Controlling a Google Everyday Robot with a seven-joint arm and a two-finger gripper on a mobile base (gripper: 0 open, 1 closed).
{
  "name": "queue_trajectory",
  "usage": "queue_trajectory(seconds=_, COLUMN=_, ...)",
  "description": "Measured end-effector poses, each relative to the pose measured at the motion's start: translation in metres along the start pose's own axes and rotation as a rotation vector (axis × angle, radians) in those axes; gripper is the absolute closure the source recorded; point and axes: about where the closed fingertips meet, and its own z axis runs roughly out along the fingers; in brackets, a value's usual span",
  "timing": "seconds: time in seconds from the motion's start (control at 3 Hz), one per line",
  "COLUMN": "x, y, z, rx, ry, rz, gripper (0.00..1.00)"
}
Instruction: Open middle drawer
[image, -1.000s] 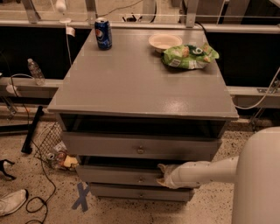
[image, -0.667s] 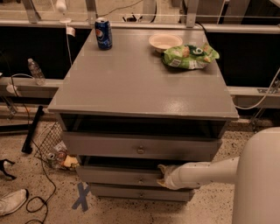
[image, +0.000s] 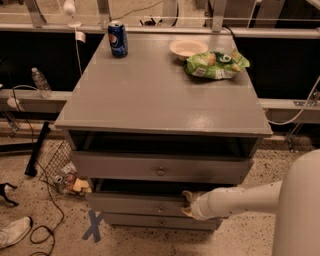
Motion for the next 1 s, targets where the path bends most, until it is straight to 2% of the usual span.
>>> queue_trajectory(seconds=1.0, x=0.005, y=0.011, z=-0.010, rx=-0.020, ry=0.006, rz=0.029, gripper=1.00)
